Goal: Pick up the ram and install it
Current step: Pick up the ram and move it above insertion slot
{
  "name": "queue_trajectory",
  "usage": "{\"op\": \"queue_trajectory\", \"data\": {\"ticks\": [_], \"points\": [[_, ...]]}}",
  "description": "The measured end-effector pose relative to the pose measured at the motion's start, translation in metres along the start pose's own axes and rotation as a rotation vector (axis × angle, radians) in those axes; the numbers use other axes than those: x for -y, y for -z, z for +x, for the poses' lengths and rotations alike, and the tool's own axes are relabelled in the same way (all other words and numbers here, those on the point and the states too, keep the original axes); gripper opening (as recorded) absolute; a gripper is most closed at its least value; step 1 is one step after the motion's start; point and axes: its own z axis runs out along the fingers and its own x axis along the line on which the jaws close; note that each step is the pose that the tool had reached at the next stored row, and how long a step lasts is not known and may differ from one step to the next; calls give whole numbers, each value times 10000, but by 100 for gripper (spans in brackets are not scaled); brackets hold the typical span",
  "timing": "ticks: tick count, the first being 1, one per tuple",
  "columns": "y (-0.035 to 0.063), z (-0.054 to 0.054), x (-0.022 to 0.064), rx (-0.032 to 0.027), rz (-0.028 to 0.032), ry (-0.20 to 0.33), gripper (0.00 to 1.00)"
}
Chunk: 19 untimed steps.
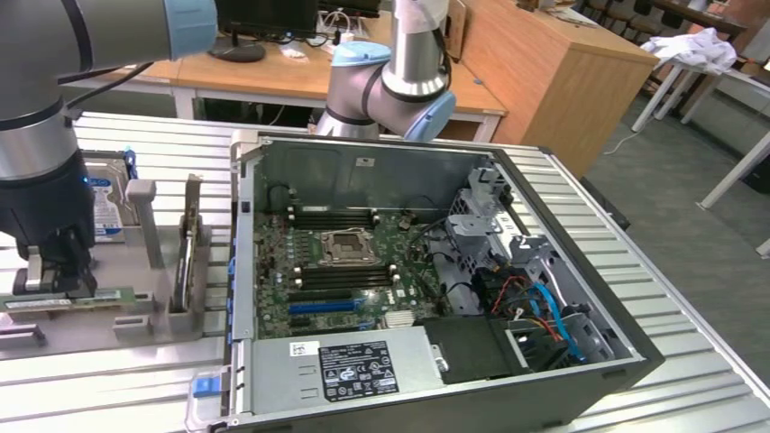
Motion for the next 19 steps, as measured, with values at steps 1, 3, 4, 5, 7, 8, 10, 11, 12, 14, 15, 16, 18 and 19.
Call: {"op": "queue_trajectory", "data": {"ticks": [1, 3, 4, 5, 7, 8, 10, 11, 12, 14, 15, 16, 18, 19], "points": [[9, 0, 0, 0, -1, 0, 11], [23, -1, 0, 4, -1, 0, 11], [29, -1, 0, 6, 0, -1, 11], [36, -1, 1, 7, -1, 0, 11], [47, -1, 1, 10, 0, 0, 11], [53, -1, 1, 10, 0, 0, 11], [63, -2, 1, 12, 0, 0, 11], [70, -2, 1, 12, -1, 0, 11], [77, -2, 2, 13, 0, 0, 11], [93, -2, 2, 13, 0, 0, 11], [100, -3, 3, 13, 0, 0, 11], [109, -3, 3, 13, -1, 0, 11], [123, -3, 4, 14, 0, 0, 11], [130, -3, 4, 14, 0, -1, 11]]}}
